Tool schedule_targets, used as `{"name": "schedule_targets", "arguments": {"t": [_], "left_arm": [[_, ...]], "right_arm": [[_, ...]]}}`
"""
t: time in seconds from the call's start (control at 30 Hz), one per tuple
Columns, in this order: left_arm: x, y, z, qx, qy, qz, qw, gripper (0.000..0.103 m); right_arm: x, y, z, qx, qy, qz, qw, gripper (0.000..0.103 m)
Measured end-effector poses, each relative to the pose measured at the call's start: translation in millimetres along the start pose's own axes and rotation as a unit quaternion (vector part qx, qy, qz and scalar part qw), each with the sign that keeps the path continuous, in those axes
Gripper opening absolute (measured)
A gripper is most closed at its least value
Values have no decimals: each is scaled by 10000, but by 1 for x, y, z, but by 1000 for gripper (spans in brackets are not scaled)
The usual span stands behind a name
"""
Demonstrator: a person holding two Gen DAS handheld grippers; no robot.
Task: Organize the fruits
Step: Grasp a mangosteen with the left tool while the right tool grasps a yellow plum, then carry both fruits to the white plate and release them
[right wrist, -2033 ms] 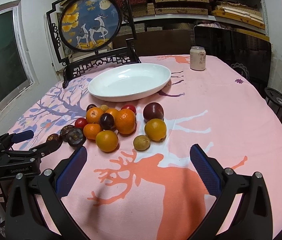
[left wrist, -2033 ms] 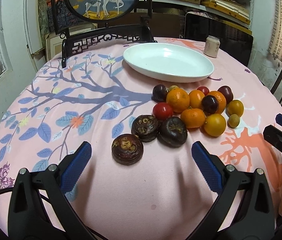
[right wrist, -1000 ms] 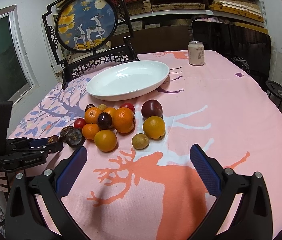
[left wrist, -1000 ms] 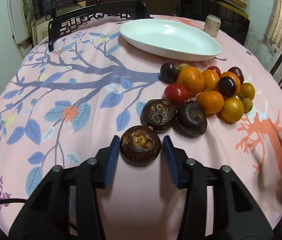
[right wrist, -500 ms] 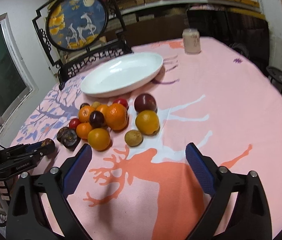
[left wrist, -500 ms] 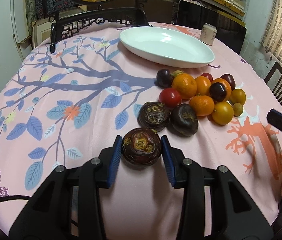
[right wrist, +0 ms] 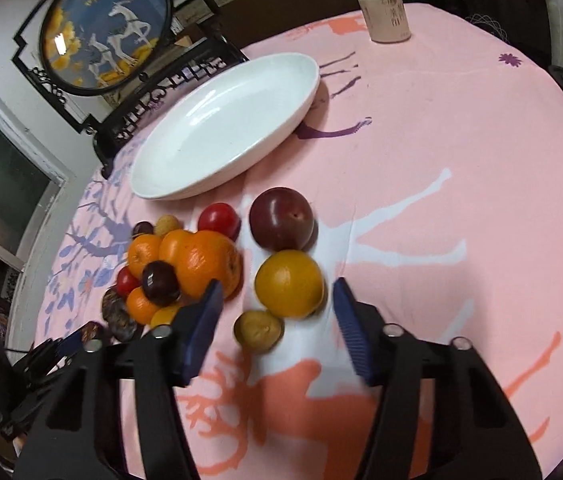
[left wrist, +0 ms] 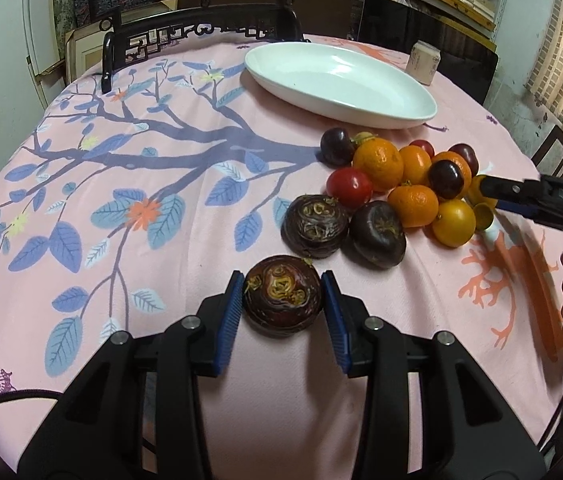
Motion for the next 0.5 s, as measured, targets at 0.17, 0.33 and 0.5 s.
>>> {"name": "schedule_targets", "arguments": {"t": [0.17,0.33,0.5], "left_arm": [[-3,-1,2,-32,-28,-30,10000,40],[2,-6,5,-67,199,-2,9998,40],[17,-58,16,-283,-96,260,9992,40]], "right_arm": [[-4,2,4,-14,-20,52,10000,37],[16,6,8,-66,-119,395,9991,37],[48,-21,-14,283,69,885,9956,37]]}}
Point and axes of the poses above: each gripper's, at about its wrist camera, not at the fingertips, and x roughly against the way its jaws point, z to its right, y to its underside, the point moved 3 cm from there along -x, roughly the way its jaws point, and after that the axes turned 6 degrees about -z, right-handed, at the moved point
